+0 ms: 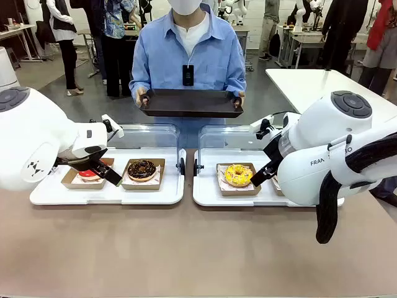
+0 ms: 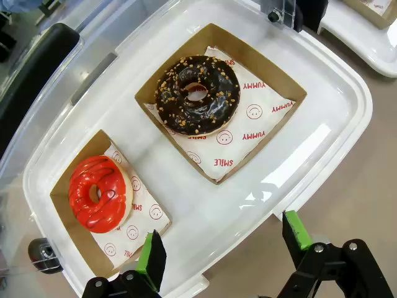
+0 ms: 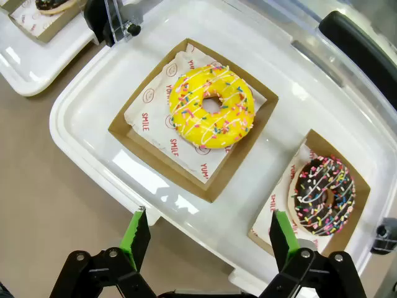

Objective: Provide the desired donut to the person.
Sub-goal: Pick up and lift the Paper togo box containing the Donut pointed at by the person.

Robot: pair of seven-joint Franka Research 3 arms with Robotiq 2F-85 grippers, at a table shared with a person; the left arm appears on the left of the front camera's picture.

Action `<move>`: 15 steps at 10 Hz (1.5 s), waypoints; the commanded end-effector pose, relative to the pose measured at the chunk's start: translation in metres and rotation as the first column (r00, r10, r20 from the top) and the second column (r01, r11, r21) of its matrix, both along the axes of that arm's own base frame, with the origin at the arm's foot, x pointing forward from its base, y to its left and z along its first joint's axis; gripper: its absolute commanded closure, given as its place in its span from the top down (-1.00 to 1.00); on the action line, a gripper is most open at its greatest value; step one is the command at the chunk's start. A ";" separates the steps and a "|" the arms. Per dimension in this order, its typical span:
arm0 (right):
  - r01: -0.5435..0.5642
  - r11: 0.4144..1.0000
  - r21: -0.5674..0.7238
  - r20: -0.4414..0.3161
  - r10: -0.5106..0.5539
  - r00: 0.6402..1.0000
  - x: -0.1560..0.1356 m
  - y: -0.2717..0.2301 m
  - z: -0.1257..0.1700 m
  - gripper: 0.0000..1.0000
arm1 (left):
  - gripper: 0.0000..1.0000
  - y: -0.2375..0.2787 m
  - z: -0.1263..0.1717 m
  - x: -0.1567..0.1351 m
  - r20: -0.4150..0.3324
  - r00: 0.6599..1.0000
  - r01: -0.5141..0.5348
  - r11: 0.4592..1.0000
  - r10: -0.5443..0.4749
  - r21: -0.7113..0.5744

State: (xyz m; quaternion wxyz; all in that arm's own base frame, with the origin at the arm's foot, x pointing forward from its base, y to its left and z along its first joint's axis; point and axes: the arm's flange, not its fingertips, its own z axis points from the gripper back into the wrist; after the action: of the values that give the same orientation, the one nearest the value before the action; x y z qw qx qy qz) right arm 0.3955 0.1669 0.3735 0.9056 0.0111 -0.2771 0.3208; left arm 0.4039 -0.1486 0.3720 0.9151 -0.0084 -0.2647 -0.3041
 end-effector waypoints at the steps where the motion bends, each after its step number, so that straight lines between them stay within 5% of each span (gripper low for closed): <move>1: 0.000 1.000 0.000 0.000 0.000 1.000 0.000 0.000 0.000 1.00 | 1.00 0.000 0.000 0.000 0.000 1.000 0.000 1.000 0.000 0.000; 15: 0.000 1.000 0.000 0.000 0.000 1.000 0.000 0.000 0.000 1.00 | 1.00 0.000 0.000 0.000 0.000 1.000 0.000 1.000 0.000 0.000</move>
State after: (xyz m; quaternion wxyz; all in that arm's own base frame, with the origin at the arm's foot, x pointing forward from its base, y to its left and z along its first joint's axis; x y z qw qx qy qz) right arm 0.3956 0.1668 0.3736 0.9057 0.0110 -0.2771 0.3207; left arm 0.4038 -0.1486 0.3720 0.9151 -0.0084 -0.2647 -0.3042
